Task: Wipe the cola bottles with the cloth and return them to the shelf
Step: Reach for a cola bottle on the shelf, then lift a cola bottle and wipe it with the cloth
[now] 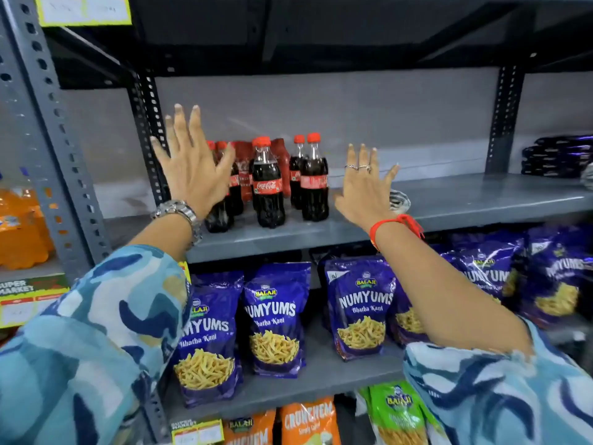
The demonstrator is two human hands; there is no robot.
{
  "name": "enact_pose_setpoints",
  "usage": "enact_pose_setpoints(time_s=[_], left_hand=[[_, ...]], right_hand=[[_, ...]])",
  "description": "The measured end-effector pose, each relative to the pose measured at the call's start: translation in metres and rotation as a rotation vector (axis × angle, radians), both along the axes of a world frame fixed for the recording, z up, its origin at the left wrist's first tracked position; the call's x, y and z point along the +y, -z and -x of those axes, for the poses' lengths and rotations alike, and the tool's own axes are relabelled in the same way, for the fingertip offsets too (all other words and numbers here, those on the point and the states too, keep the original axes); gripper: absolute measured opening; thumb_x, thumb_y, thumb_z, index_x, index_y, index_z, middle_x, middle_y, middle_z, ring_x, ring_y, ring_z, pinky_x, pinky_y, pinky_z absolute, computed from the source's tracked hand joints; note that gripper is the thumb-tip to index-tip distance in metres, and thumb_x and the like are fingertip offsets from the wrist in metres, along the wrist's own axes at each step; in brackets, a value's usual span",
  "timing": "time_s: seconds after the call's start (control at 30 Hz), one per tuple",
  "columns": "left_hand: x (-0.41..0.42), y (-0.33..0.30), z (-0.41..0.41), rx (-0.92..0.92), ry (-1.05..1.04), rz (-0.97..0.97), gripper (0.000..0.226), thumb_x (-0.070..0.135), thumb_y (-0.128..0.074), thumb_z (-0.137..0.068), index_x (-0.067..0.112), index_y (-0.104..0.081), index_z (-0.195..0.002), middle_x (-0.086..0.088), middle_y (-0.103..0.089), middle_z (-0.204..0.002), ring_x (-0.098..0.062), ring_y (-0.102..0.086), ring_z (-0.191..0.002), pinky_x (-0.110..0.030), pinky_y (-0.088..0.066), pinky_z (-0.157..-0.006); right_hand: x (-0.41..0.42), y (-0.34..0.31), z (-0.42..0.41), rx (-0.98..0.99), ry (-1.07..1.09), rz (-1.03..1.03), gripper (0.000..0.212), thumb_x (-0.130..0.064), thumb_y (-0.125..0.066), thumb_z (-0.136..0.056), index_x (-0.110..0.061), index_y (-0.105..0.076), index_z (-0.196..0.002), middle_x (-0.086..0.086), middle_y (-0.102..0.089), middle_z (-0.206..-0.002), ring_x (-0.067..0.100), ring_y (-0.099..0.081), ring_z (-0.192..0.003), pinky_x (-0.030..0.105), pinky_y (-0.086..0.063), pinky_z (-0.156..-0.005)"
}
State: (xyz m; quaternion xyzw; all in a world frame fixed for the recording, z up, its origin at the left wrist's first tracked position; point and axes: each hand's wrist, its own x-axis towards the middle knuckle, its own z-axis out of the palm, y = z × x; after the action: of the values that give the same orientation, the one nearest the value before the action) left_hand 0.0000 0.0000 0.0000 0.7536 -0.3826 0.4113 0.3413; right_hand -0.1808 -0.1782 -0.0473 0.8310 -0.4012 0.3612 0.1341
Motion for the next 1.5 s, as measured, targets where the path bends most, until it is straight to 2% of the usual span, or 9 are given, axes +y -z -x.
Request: enact_pose_setpoints(time_s=[0.27,0.4,0.47,0.57,0.67,0.83,1.03,1.23,1.5], left_hand=[[-0.005,0.001,-0.011,0.554,0.372,0.190,0.078,0.045,-0.043,-0.084,0.005,-0.014,-0.144,-0.024,-0.051,-0.133,-0.036,-0.053,-0.116,-0.044,-0.042,-0.098],[-0.009,-0.001,-0.025,0.760,0.537,0.221,0.059,0.036,-0.057,-0.084,0.003,-0.042,-0.130,-0.009,-0.061,-0.118,-0.023,-0.060,-0.106,-0.034,-0.048,-0.090],[-0.010,0.000,-0.033,0.787,0.565,0.239,0.050,0.032,-0.057,-0.084,0.000,-0.051,-0.122,-0.010,-0.065,-0.112,-0.024,-0.063,-0.104,-0.034,-0.050,-0.091],[-0.009,-0.001,-0.036,0.820,0.638,0.243,0.016,0.020,-0.053,-0.091,0.008,-0.062,-0.086,0.009,-0.070,-0.060,0.001,-0.064,-0.057,-0.013,-0.050,-0.055],[-0.008,-0.004,-0.032,0.789,0.666,0.241,0.025,0.017,-0.050,-0.093,0.017,-0.052,-0.069,0.020,-0.057,-0.037,0.008,-0.054,-0.038,-0.007,-0.040,-0.042],[-0.003,-0.001,-0.028,0.780,0.739,0.247,0.018,0.021,-0.050,-0.093,0.017,-0.054,-0.076,0.012,-0.066,-0.063,0.009,-0.059,-0.048,-0.008,-0.043,-0.049],[0.010,-0.006,-0.025,0.882,0.897,0.244,0.016,0.023,-0.052,-0.091,0.013,-0.060,-0.083,-0.003,-0.073,-0.078,-0.012,-0.067,-0.067,-0.025,-0.055,-0.064],[0.035,0.001,-0.019,1.089,0.968,0.208,0.018,0.027,-0.053,-0.090,0.014,-0.063,-0.082,0.002,-0.071,-0.073,-0.014,-0.065,-0.067,-0.029,-0.055,-0.069],[0.061,0.023,-0.015,1.318,0.989,0.240,0.017,0.022,-0.056,-0.089,0.014,-0.062,-0.076,-0.003,-0.065,-0.084,-0.016,-0.061,-0.072,-0.028,-0.055,-0.073]], right_hand=[[-0.030,0.014,0.011,0.040,0.210,-0.260,0.065,-0.044,-0.056,-0.085,-0.004,-0.035,-0.132,0.021,-0.043,-0.133,0.038,-0.040,-0.120,0.053,-0.037,-0.094],[-0.038,0.004,0.007,0.028,0.282,-0.340,0.086,-0.054,-0.060,-0.081,-0.003,-0.025,-0.141,0.016,-0.048,-0.132,0.034,-0.038,-0.121,0.042,-0.035,-0.091],[-0.042,-0.001,0.005,0.073,0.316,-0.317,0.073,-0.051,-0.063,-0.080,-0.006,-0.041,-0.133,0.013,-0.051,-0.125,0.034,-0.040,-0.117,0.039,-0.037,-0.088],[-0.046,-0.003,0.002,0.097,0.359,-0.268,0.051,-0.045,-0.068,-0.077,-0.012,-0.057,-0.114,0.012,-0.057,-0.114,0.034,-0.046,-0.109,0.036,-0.038,-0.082],[-0.044,0.000,0.000,0.068,0.364,-0.171,0.038,-0.034,-0.070,-0.075,-0.013,-0.061,-0.105,0.012,-0.061,-0.105,0.034,-0.053,-0.102,0.034,-0.034,-0.074],[-0.018,-0.004,0.011,-0.376,0.211,-0.191,0.045,-0.043,-0.065,-0.077,-0.003,-0.061,-0.098,0.023,-0.062,-0.104,0.041,-0.054,-0.102,0.043,-0.038,-0.088],[0.072,0.001,0.013,-0.756,-0.162,0.097,0.047,-0.040,-0.066,-0.069,-0.004,-0.061,-0.099,0.017,-0.067,-0.093,0.034,-0.060,-0.085,0.037,-0.042,-0.067],[0.133,0.025,-0.004,-0.479,-0.833,0.272,0.054,-0.019,-0.074,-0.070,-0.003,-0.058,-0.119,0.015,-0.065,-0.109,0.029,-0.059,-0.098,0.026,-0.041,-0.087],[0.153,0.065,-0.037,-0.081,-0.857,0.388,0.061,-0.012,-0.078,-0.067,-0.012,-0.056,-0.124,0.009,-0.060,-0.123,0.031,-0.049,-0.102,0.044,-0.040,-0.084]])
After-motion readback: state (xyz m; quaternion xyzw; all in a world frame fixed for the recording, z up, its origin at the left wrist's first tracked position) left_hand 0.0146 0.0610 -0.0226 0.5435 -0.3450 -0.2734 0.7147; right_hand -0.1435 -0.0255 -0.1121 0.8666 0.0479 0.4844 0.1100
